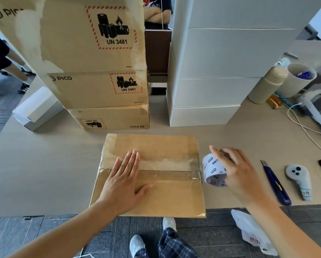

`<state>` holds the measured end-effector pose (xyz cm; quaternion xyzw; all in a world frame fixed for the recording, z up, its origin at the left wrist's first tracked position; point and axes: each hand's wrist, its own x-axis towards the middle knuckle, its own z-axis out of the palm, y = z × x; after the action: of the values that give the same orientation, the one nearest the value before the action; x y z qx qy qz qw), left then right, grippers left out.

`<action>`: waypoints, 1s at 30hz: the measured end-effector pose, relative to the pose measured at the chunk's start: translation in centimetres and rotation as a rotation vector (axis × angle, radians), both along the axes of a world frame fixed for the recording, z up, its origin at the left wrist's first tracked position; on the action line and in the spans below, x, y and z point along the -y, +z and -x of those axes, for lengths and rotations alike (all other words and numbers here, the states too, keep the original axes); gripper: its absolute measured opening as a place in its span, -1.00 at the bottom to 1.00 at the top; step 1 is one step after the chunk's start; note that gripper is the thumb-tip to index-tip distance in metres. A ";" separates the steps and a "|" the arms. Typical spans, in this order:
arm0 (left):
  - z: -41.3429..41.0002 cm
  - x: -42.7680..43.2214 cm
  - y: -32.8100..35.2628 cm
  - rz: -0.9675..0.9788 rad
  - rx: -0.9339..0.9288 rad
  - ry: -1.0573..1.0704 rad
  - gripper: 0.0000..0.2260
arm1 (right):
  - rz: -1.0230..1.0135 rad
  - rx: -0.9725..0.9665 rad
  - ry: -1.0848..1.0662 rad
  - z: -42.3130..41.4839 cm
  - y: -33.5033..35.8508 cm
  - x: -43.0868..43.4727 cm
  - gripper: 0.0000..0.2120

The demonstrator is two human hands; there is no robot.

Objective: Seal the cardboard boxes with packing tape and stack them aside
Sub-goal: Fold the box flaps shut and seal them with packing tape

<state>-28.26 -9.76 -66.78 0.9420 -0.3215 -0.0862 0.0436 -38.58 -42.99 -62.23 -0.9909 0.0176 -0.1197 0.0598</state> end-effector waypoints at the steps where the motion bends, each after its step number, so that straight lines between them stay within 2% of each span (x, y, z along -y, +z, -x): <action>1: 0.1 0.3 0.3 0.010 -0.012 0.014 -0.08 | -0.022 0.021 -0.005 -0.1 -0.1 0.0 -0.03; 7: 0.6 2.8 0.6 0.052 0.002 0.067 0.08 | -0.070 0.019 -0.014 0.5 -1.1 0.5 -0.07; 15: 0.9 3.8 -0.3 -0.009 0.034 0.004 0.04 | -0.049 0.054 -0.031 1.8 -2.7 1.0 -0.20; 25: 0.9 3.8 -0.1 0.002 0.013 -0.018 0.00 | -0.003 0.096 -0.007 2.4 -3.0 0.9 -0.30; 30: 0.9 4.0 -0.2 -0.018 0.016 -0.039 0.00 | 0.018 0.041 -0.001 2.8 -3.2 1.4 -0.19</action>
<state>-29.21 -13.72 -67.02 0.9365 -0.3395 -0.0823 0.0309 -41.41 -44.38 -65.41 -0.9887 0.0158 -0.1403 0.0511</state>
